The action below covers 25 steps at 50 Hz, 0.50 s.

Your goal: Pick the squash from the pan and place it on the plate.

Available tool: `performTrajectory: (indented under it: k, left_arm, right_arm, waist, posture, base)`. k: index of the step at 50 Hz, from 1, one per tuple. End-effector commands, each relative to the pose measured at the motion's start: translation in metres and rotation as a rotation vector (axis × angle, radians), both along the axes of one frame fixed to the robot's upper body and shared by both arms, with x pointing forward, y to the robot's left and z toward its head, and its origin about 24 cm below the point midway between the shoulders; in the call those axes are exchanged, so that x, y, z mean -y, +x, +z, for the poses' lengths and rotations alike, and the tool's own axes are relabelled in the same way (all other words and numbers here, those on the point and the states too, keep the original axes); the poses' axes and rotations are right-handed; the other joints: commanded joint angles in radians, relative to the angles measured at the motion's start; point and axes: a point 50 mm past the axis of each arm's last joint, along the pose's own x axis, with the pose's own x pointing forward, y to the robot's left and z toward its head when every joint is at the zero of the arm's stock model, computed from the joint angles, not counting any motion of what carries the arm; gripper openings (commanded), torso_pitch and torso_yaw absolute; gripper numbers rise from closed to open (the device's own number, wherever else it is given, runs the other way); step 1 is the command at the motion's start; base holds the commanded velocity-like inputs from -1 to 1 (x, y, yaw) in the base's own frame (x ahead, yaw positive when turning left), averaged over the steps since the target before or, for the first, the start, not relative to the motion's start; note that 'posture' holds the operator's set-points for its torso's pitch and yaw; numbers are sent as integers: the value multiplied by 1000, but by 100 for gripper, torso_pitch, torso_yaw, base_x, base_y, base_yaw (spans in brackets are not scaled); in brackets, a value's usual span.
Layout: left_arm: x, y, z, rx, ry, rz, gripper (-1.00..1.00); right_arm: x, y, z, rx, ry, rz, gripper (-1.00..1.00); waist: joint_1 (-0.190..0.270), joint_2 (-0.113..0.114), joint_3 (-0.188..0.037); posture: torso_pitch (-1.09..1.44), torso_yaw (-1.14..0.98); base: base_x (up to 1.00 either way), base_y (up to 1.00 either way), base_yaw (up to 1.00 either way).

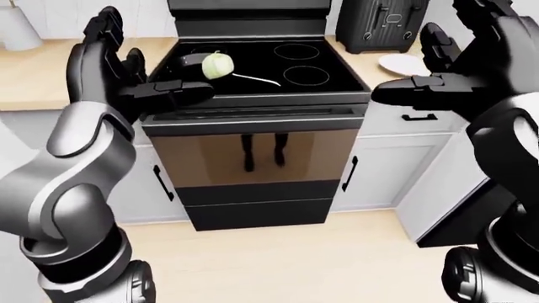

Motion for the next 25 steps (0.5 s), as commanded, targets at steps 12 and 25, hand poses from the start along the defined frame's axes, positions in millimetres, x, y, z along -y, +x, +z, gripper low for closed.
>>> performTrajectory:
  k: [12, 25]
  left_arm:
    - [2, -6, 14, 77, 2, -12, 100]
    - [1, -4, 14, 77, 1, -10, 100]
  right_arm:
    - [3, -5, 12, 70, 10, -20, 100]
    - [4, -5, 12, 70, 10, -19, 100]
  waist:
    - [-2, -31, -21]
    - [-3, 28, -22]
  posture:
    - [0, 0]
    - [0, 0]
  base:
    - [10, 11, 0]
    - [11, 11, 0]
